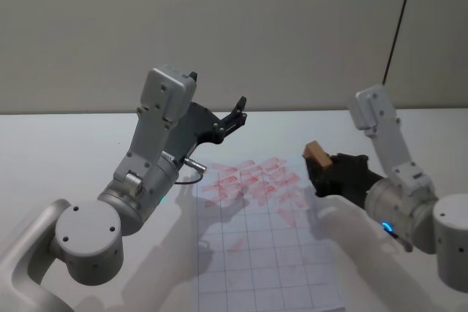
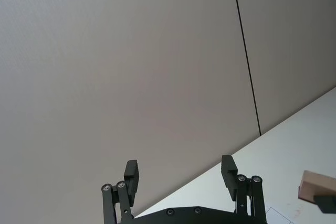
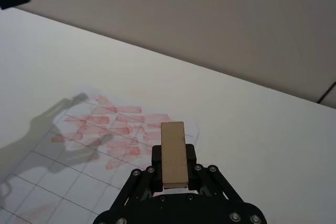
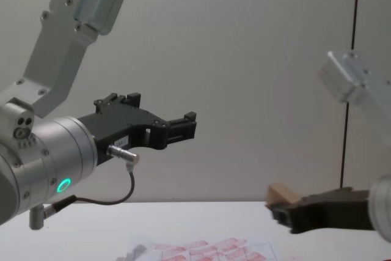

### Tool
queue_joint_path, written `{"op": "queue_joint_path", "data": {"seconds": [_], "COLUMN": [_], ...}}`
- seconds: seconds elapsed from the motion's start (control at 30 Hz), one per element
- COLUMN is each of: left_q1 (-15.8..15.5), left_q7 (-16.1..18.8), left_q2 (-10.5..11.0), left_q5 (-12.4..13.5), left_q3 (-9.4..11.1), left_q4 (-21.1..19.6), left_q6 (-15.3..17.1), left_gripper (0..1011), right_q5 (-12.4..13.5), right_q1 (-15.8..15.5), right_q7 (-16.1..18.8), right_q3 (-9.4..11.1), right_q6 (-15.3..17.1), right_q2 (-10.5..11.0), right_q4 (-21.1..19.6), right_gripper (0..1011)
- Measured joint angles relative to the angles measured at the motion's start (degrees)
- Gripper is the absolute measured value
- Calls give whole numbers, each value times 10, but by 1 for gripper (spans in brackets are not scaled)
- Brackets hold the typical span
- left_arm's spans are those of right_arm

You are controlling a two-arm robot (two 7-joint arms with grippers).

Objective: Use the one hand to pick up the stamp and affix it onto the A4 paper.

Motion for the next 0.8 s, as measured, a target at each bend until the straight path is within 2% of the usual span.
{"op": "queue_joint_path", "data": {"seconds": [0.43,0.8], "left_q1": [0,0], "left_q7": [0,0], "left_q2": [0,0], "left_q5": [0,0], "left_q3": [0,0], "left_q4": [0,0], "left_q6": [0,0], "left_gripper": [1001,1001], "right_q5": [32,48], "right_q1": [-25,-43], "right_q7": [-54,-86], "right_q3": [36,59], "right_q6": [41,56], "right_q2": [29,47], "right_q4": [-22,-30], "right_gripper": [226,227]}}
